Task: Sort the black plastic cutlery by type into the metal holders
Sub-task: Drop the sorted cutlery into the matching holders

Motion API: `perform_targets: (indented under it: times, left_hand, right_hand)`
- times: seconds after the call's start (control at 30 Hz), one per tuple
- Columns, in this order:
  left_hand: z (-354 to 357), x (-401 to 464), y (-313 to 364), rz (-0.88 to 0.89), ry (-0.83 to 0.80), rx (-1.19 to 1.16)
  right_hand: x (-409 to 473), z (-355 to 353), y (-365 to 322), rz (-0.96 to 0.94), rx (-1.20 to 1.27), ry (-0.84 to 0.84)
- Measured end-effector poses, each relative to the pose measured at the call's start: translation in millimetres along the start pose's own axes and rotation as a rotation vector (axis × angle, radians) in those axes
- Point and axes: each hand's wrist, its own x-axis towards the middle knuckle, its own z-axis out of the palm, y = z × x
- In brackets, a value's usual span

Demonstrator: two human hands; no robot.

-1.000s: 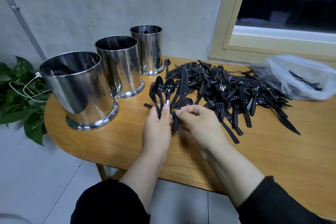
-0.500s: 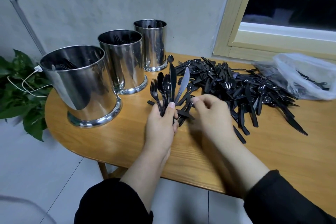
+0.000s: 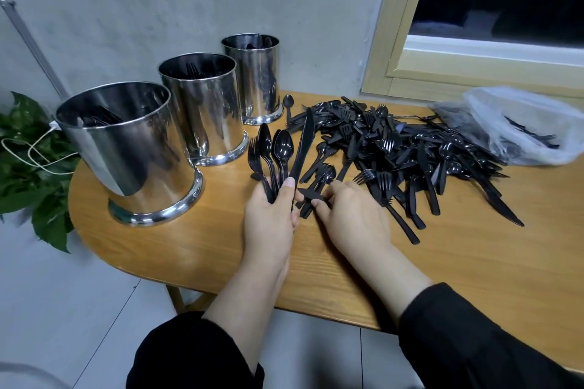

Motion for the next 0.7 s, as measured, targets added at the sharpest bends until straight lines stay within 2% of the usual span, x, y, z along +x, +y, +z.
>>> perform_targets:
  times: [0.23,0.33,0.43,0.6,0.7]
  left_hand:
    - [0,0,-3,0.024,-0.010,0.057]
    - [-1,-1,-2,0.037,0.015,0.079]
    - [4,-4,-1,0.130,0.009,0.227]
    - [37,-20,-2,0.234,-0.229,0.523]
    - [54,-31,-11,0.209,-0.446,0.567]
  right_hand:
    - [3,-13,23,0.060,0.370,-0.009]
    - [-5,-34,41,0.048,0.512,0.056]
    - [-18,-62,63,0.013,0.628,0.096]
    - [-34,-93,91,-0.005,0.754,0.112]
    - [-35,-103,109,0.032,0.855,0.174]
